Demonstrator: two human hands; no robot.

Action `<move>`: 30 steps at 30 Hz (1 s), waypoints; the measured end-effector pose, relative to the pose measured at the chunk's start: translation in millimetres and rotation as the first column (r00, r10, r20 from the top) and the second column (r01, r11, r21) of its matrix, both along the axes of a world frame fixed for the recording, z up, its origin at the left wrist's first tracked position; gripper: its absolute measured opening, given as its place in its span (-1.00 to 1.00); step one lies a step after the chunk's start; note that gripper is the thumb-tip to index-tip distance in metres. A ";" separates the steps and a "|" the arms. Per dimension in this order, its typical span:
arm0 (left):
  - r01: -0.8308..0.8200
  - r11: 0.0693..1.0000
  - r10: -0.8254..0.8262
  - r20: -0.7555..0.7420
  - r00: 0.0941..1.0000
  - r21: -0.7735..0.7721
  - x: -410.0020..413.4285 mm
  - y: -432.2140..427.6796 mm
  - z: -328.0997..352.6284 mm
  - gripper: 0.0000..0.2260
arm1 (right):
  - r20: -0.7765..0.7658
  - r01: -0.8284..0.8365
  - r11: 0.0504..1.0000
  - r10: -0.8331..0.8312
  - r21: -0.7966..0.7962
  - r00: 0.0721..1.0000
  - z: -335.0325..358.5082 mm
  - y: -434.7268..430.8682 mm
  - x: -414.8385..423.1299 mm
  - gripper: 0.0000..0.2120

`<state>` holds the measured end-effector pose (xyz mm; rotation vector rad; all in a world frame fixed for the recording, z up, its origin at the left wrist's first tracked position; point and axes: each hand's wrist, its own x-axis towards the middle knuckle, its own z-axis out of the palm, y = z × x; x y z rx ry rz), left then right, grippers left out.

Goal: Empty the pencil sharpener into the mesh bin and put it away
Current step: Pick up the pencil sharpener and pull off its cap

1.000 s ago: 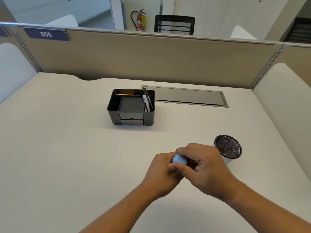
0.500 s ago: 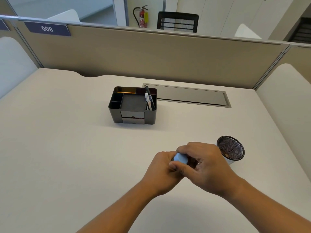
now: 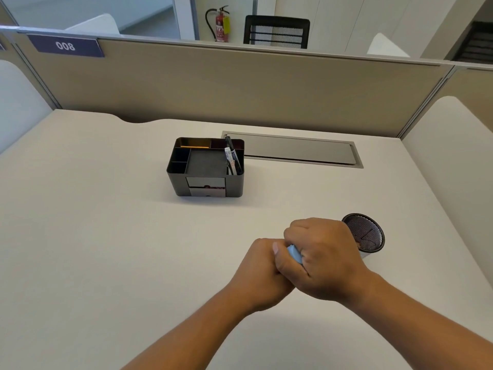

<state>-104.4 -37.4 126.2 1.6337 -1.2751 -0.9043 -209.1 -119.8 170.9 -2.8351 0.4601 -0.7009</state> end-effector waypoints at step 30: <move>-0.265 0.964 0.266 0.123 0.956 -0.028 22.3 -17.3 -27.9 -0.67 | 0.020 0.169 0.451 -0.386 0.876 0.922 -73.8 -43.8 -36.9 -0.86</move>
